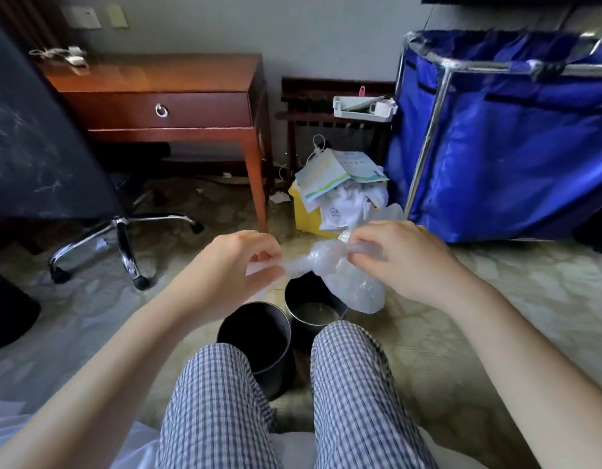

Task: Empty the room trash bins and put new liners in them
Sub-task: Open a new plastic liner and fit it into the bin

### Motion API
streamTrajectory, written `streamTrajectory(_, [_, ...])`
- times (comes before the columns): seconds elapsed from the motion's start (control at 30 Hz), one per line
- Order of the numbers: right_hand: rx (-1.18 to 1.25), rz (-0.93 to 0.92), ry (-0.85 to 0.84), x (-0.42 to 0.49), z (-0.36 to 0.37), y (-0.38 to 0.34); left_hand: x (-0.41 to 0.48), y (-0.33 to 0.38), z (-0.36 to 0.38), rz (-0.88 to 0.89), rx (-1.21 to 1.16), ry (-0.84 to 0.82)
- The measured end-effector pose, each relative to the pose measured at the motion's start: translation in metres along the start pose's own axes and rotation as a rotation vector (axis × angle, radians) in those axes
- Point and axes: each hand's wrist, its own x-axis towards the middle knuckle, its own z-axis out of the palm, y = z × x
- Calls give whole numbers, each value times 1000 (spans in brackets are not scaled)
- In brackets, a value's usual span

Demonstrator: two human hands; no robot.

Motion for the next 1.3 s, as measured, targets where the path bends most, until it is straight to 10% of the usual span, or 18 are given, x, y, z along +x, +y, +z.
streamTrajectory(0.63, [40,215,-47,176,-87,126,258,-11,8,5,-33,-56])
streamTrajectory(1.3, [198,223,124,178,-399,282,489,246,-90,120,-49,-88])
